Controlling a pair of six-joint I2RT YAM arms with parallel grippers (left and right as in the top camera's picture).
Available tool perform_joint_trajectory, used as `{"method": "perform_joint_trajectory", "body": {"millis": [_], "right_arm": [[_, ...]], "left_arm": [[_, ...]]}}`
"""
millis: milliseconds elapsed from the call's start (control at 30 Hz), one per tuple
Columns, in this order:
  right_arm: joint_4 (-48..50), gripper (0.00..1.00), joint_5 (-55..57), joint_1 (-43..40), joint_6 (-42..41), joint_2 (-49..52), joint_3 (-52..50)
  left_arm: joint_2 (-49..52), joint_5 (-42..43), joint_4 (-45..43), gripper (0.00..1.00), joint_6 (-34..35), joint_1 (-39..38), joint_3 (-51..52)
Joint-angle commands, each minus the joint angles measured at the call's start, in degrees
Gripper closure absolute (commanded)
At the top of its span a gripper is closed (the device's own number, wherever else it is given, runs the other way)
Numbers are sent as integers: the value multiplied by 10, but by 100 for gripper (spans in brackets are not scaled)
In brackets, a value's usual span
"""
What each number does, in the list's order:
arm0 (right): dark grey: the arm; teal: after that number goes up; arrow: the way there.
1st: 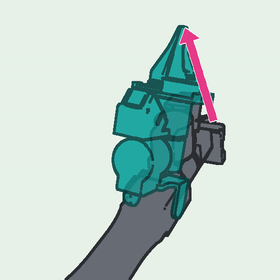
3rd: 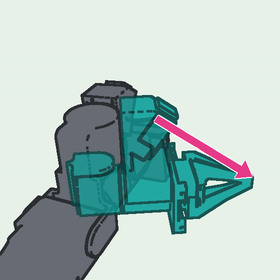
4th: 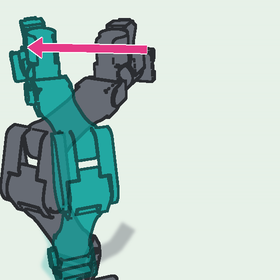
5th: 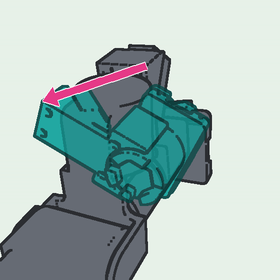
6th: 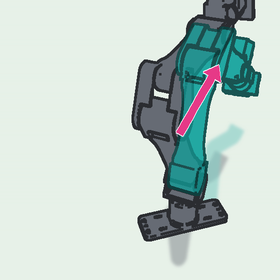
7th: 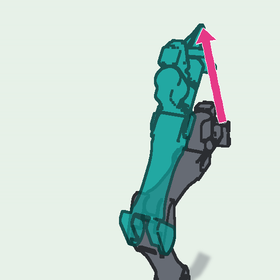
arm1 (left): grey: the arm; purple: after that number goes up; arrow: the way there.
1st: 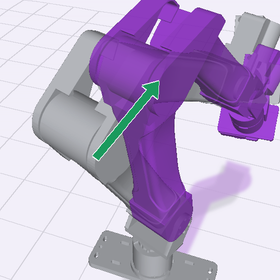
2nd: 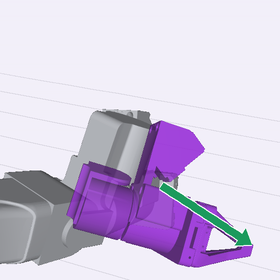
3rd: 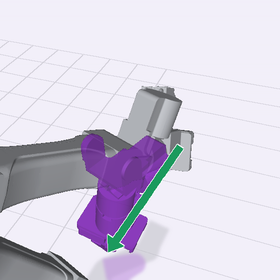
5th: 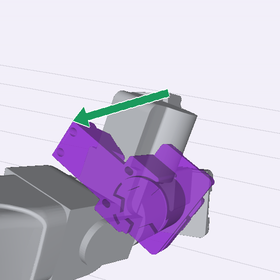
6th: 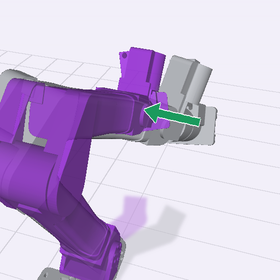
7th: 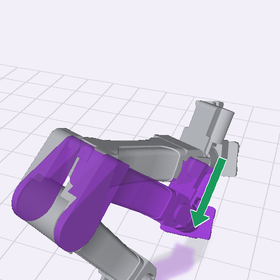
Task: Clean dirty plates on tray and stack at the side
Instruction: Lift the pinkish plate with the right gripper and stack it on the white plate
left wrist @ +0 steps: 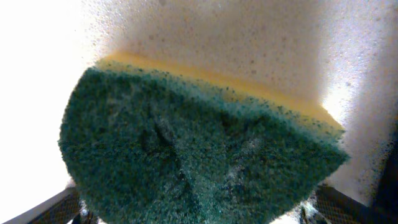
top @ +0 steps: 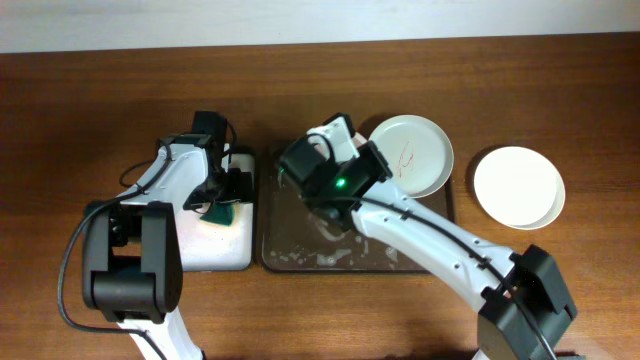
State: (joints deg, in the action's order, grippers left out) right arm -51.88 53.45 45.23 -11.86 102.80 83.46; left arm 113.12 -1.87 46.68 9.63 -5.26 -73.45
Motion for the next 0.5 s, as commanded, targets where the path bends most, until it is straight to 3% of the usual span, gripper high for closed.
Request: {"method": "perform_joint_trajectory", "body": {"millis": [0, 133, 167, 267, 400, 467], "right_arm": [[3, 96, 97, 37, -27, -17, 10], [3, 96, 113, 50, -44, -17, 10], [3, 96, 111, 48, -83, -17, 10], [2, 96, -19, 2, -130, -28, 10], [2, 96, -247, -174, -163, -92, 10], [-19, 96, -402, -322, -163, -97, 10]], "left_arm": [[15, 2, 0, 5, -5, 2, 7], [15, 2, 0, 4, -5, 2, 7], [15, 2, 0, 5, -5, 2, 7], [15, 2, 0, 4, -5, 2, 7], [15, 2, 1, 5, -5, 2, 7], [15, 2, 1, 4, -5, 2, 7]]}}
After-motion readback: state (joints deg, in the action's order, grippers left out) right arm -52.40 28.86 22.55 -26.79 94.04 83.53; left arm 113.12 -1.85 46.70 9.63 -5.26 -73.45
